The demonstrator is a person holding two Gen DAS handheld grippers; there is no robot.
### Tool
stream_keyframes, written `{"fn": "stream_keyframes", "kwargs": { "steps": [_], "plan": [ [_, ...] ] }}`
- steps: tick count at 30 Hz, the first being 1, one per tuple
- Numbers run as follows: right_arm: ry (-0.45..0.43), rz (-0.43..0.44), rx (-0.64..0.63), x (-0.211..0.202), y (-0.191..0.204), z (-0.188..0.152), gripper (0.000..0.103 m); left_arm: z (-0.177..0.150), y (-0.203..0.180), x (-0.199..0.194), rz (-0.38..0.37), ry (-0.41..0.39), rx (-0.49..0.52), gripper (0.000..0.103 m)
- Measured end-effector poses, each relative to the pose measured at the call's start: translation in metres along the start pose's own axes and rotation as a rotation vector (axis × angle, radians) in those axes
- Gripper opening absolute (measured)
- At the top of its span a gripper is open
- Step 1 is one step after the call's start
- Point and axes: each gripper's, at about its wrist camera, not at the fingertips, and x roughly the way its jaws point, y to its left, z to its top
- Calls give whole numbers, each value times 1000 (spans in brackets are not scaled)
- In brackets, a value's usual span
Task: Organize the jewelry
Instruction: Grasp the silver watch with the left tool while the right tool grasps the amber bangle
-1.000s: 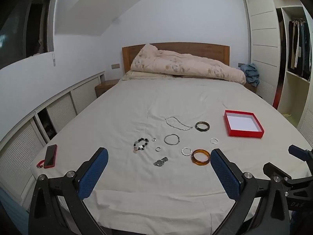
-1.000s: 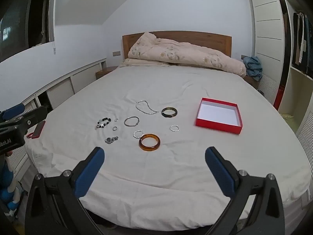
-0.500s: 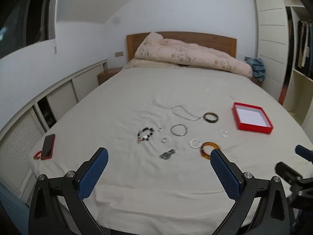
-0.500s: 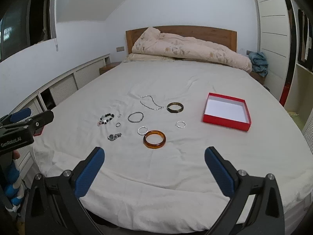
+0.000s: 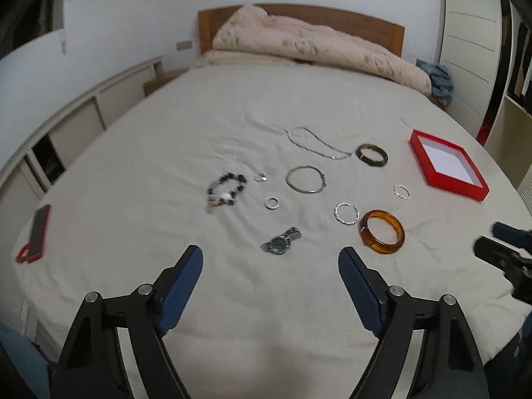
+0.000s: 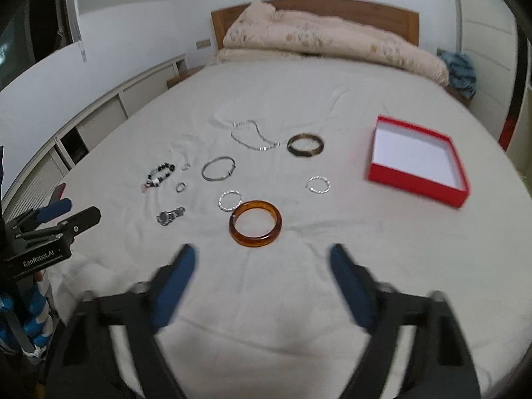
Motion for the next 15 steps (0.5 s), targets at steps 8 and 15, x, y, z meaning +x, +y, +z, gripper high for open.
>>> {"fn": "stream_keyframes", "kwargs": {
  "steps": [8, 15],
  "plan": [
    [118, 34, 4, 92, -18, 18, 42, 15, -10, 80, -21, 91, 66, 60],
    [197, 62, -7, 152, -22, 24, 32, 9, -9, 129, -42, 181, 114, 38]
  ]
}}
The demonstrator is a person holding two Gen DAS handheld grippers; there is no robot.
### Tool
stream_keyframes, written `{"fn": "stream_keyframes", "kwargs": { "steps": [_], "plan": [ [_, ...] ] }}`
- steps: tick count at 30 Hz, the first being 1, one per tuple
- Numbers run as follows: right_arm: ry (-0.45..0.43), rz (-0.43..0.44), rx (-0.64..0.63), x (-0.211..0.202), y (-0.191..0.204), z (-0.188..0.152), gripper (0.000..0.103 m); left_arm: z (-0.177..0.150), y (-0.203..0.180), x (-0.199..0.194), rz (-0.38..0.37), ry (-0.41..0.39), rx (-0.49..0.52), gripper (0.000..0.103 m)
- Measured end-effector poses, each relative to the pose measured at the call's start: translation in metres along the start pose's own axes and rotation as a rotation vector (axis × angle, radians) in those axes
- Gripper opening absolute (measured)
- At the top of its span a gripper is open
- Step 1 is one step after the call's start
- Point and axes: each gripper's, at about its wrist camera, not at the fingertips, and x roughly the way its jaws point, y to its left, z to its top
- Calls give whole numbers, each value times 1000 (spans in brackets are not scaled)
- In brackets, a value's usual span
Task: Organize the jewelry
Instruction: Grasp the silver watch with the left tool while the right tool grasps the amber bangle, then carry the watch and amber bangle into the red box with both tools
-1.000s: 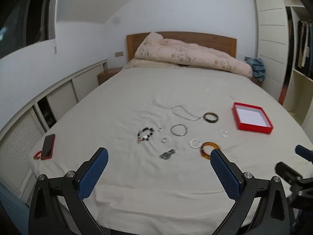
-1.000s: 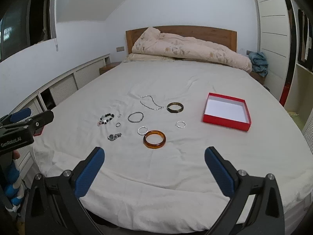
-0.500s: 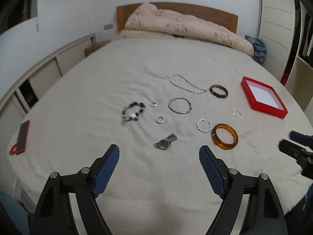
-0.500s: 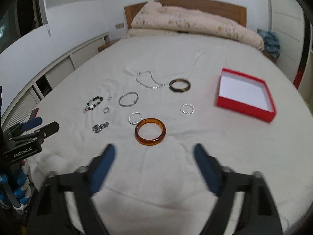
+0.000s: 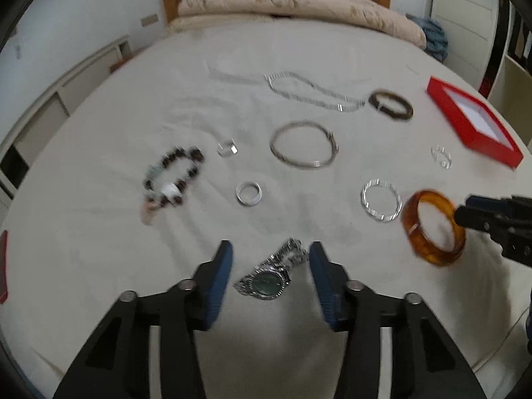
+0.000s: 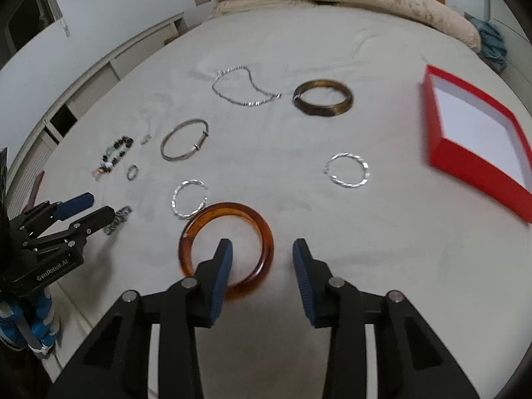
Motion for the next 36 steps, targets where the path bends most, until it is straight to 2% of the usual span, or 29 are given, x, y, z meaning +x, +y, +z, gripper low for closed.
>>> {"fn": "stream_keyframes", "kwargs": {
  "steps": [2, 4, 5, 8, 15, 21, 29, 36],
  "plan": [
    [28, 0, -8, 13, 0, 0, 26, -4, 0, 12, -6, 39, 8, 33],
    [49, -8, -19, 24, 2, -3, 22, -5, -1, 13, -8, 37, 16, 32],
    [48, -15, -32, 27, 3, -3, 19, -5, -1, 13, -17, 37, 20, 27],
    [43, -25, -65, 31, 8, -1, 10, -4, -3, 13, -12, 29, 32, 26],
    [17, -27, -79, 23, 8, 2, 9, -1, -8, 2, 53, -2, 59, 26],
    [-29, -24, -53, -5, -1, 0, 9, 8, -14, -15, 77, -27, 71, 26],
    [-102, -60, -9, -50, -30, 1, 9, 22, -46, -39, 70, -52, 122, 26],
    [-153, -97, 38, -81, -70, 2, 9, 38, -93, -51, 31, -61, 190, 26]
  ]
}}
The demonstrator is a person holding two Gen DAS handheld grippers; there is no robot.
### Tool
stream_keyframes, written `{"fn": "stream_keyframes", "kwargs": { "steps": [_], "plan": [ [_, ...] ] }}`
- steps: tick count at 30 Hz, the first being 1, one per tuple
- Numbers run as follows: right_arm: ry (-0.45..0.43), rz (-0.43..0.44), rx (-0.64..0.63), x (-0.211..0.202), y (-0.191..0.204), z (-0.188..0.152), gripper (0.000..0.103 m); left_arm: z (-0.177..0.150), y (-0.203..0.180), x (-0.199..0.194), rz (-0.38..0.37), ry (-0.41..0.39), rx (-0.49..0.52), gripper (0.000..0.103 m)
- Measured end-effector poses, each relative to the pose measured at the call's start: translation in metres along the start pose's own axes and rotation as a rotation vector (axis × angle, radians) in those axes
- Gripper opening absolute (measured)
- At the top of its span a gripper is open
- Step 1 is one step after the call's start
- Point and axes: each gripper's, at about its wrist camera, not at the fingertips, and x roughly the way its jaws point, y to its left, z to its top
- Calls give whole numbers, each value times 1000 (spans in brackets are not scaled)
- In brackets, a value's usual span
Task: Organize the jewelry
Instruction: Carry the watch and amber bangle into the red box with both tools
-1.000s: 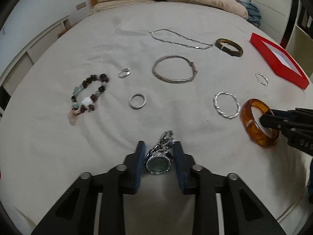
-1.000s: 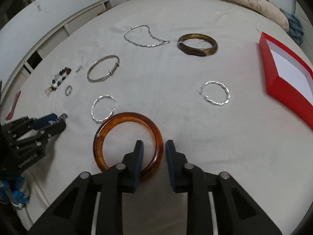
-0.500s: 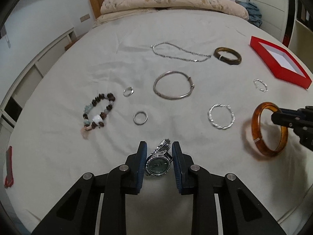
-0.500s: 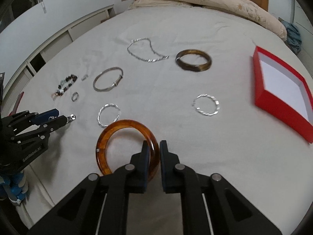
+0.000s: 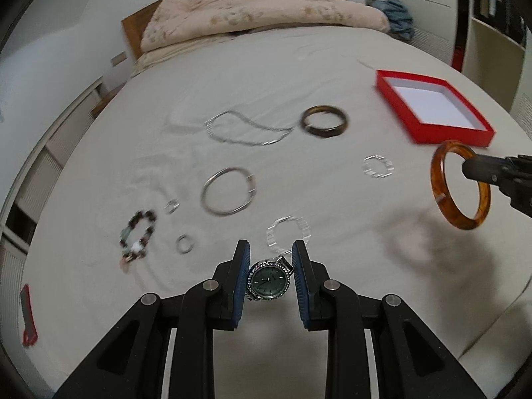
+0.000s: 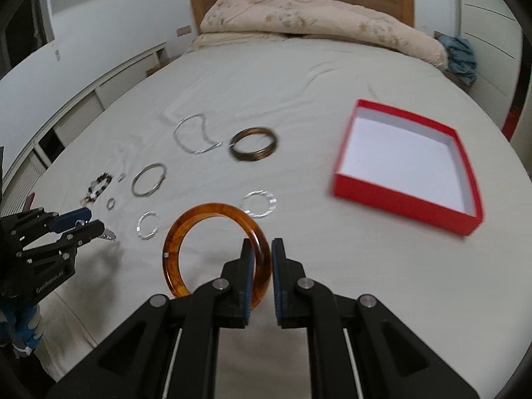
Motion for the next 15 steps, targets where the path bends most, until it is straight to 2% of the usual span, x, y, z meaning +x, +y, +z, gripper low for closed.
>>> {"fn": "stream_keyframes", "kwargs": {
  "steps": [15],
  "plan": [
    [-84, -82, 83, -28, -100, 17, 9, 54, -84, 6, -58, -19, 126, 26]
  ]
}}
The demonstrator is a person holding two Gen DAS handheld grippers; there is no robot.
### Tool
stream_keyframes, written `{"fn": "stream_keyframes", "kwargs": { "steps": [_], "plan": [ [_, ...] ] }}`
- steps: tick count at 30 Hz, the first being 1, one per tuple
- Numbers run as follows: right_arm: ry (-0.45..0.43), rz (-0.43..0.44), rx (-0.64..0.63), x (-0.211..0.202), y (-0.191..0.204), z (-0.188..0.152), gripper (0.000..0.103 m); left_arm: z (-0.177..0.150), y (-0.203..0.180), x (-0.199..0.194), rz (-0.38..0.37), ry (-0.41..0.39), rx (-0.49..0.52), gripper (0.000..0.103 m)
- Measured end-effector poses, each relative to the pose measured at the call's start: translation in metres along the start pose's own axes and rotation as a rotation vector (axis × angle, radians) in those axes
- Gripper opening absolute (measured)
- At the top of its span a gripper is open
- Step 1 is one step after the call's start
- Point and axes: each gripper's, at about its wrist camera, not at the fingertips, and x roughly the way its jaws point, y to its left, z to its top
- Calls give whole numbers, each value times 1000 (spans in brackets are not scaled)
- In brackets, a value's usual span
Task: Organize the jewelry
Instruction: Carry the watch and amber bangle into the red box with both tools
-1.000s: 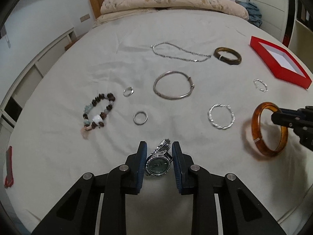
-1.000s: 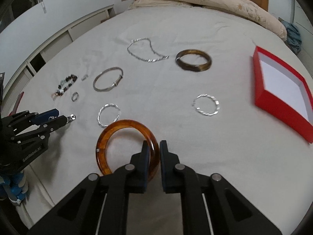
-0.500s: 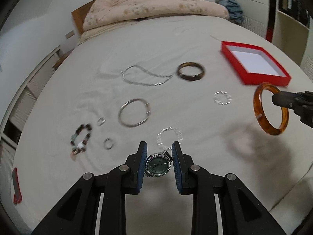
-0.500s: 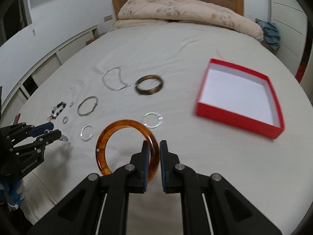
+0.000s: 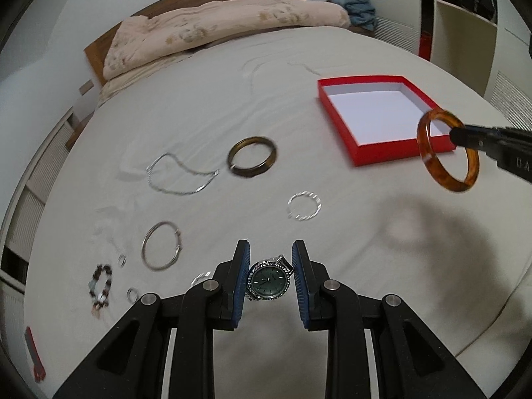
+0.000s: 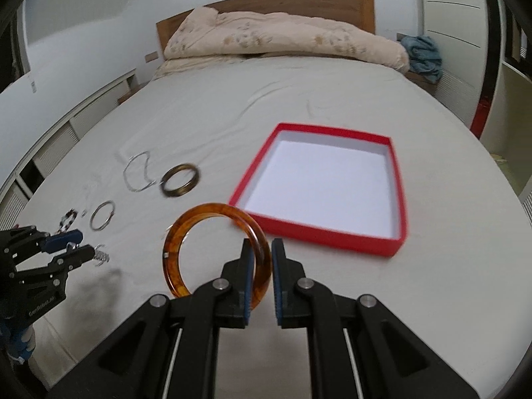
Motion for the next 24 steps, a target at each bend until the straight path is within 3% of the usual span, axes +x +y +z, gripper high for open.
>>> {"fn": "stream_keyframes", "kwargs": {
  "steps": [13, 24],
  "plan": [
    [-78, -52, 66, 13, -78, 31, 9, 68, -59, 26, -28, -47, 111, 26],
    [-71, -98, 76, 39, -124, 43, 9, 134, -102, 64, -58, -87, 135, 26]
  ]
}}
